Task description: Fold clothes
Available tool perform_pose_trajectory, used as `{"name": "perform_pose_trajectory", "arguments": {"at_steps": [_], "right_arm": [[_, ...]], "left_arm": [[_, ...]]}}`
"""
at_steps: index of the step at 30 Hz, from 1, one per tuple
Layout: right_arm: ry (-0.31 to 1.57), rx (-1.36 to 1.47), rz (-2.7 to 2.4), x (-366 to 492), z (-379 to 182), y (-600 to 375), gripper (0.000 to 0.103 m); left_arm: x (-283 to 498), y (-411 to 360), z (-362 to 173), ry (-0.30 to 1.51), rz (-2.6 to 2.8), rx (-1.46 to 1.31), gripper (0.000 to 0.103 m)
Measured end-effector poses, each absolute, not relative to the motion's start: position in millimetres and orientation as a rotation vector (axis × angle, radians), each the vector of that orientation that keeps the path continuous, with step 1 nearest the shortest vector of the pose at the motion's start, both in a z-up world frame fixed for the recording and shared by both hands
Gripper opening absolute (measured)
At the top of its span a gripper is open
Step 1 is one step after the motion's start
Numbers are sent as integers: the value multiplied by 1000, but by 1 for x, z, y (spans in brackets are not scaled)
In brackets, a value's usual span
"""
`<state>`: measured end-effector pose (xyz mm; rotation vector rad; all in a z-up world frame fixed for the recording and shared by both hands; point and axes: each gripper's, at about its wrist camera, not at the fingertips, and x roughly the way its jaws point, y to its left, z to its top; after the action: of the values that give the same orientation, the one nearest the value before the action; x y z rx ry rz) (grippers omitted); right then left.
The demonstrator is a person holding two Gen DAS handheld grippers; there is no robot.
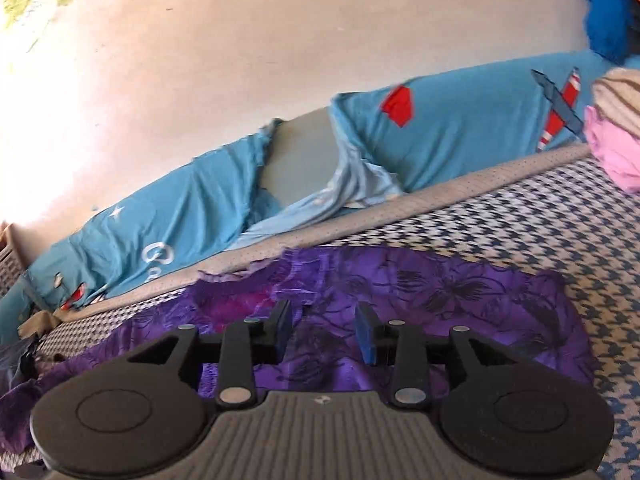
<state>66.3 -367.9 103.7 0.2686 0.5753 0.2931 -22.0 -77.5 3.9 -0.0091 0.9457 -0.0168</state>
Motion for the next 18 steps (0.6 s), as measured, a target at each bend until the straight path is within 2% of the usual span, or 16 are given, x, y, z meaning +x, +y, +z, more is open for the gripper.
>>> {"name": "perform_pose_trajectory", "arguments": {"at_steps": [3, 14, 18], "right_arm": [[588, 225, 340, 65, 101, -356, 40], [830, -12, 440, 69, 51, -311, 44], [866, -111, 472, 61, 40, -302, 53]], "left_arm": [[-23, -78, 4, 945, -18, -3, 103], [-23, -78, 4, 948, -25, -5, 103], [-23, -78, 3, 950, -25, -1, 103]]}}
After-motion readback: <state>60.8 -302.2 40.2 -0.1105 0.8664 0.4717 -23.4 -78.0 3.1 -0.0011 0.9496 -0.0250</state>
